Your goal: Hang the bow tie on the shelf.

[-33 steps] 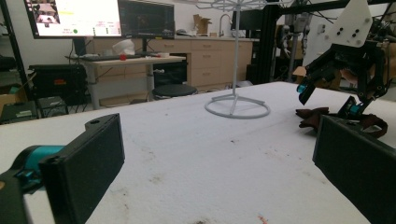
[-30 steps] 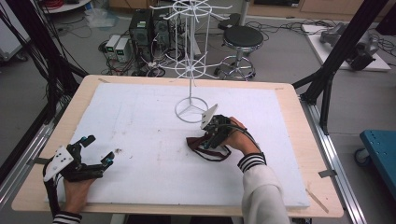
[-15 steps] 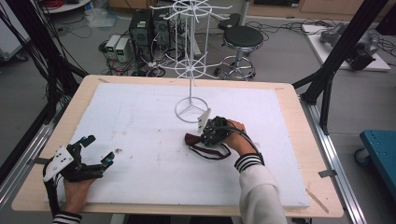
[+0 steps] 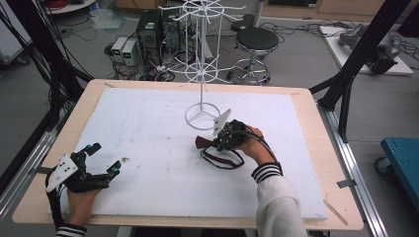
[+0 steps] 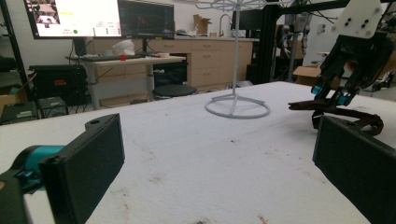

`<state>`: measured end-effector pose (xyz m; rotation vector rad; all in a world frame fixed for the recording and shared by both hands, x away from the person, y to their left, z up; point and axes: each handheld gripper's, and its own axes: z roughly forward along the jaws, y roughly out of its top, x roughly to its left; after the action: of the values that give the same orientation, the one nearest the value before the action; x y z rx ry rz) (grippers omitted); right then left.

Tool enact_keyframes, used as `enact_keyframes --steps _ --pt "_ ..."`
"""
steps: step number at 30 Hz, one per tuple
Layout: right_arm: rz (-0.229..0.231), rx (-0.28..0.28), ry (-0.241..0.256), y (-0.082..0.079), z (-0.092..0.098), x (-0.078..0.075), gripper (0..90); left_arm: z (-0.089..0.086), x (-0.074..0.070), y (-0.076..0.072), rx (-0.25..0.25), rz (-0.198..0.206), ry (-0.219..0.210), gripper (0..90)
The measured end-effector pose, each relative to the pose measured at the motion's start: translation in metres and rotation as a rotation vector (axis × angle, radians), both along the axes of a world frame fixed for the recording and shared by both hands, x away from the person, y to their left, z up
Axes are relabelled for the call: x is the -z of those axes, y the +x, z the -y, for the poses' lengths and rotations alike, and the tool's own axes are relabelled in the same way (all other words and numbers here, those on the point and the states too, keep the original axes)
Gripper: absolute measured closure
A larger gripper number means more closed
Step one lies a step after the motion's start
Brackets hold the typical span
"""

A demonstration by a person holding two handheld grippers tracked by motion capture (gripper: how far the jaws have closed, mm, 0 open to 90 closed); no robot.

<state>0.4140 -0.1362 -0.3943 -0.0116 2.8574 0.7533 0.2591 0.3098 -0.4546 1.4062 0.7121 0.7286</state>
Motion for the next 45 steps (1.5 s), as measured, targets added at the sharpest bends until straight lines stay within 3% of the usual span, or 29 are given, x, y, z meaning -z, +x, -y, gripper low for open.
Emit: enact_keyframes --steps 14,29,36,45 --pt "0.030 0.067 0.234 -0.016 0.019 -0.038 76.2 0.000 0.000 0.000 0.000 0.000 0.000 2.5" --pt "0.015 0.129 0.458 -0.026 0.031 -0.061 76.2 0.000 0.000 0.000 -0.002 0.000 -0.001 2.5" --pt "0.046 0.140 0.566 -0.030 0.034 -0.076 76.2 0.000 0.000 0.000 -0.002 0.000 -0.001 2.6" --pt "0.075 0.156 0.639 -0.031 0.030 -0.098 76.1 0.000 0.000 0.000 -0.003 0.001 -0.004 2.6"
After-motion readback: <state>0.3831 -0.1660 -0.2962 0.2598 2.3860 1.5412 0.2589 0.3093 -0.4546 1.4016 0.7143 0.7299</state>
